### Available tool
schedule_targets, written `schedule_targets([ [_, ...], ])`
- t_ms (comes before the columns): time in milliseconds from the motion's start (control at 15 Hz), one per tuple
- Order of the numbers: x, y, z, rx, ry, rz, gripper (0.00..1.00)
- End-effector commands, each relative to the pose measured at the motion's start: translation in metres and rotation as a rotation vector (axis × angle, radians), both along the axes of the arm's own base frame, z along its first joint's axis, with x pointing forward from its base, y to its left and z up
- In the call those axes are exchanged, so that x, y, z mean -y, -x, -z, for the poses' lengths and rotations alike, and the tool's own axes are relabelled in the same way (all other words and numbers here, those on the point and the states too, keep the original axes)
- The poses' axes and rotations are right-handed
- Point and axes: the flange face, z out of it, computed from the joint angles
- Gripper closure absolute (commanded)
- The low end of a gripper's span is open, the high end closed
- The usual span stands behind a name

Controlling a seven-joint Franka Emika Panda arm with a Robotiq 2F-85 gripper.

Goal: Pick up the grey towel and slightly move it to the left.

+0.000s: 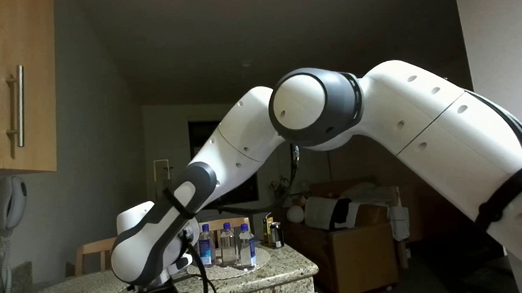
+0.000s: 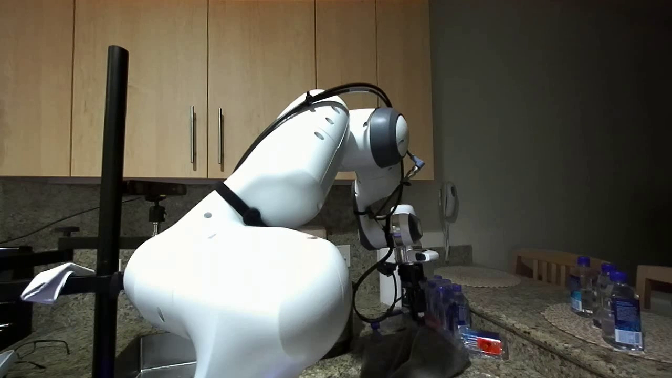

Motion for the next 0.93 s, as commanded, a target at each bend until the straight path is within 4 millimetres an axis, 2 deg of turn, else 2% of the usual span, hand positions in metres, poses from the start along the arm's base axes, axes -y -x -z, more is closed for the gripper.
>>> schedule_targets([
  [0,-0.004,0.01,-0.023,0.009,-0.048,-0.026,0.05],
  [133,-0.007,0.018,-0.036,0.015,-0.046,-0.033,0.0],
  [333,-0.013,0.033,-0.058,-0.024,-0.09,-0.106,0.0],
  [600,-0.014,0.06,-0.098,-0.066,-0.157,-0.121,0.0],
  [867,-0.009,0.085,-0.136,-0.059,-0.128,-0.088,0.0],
])
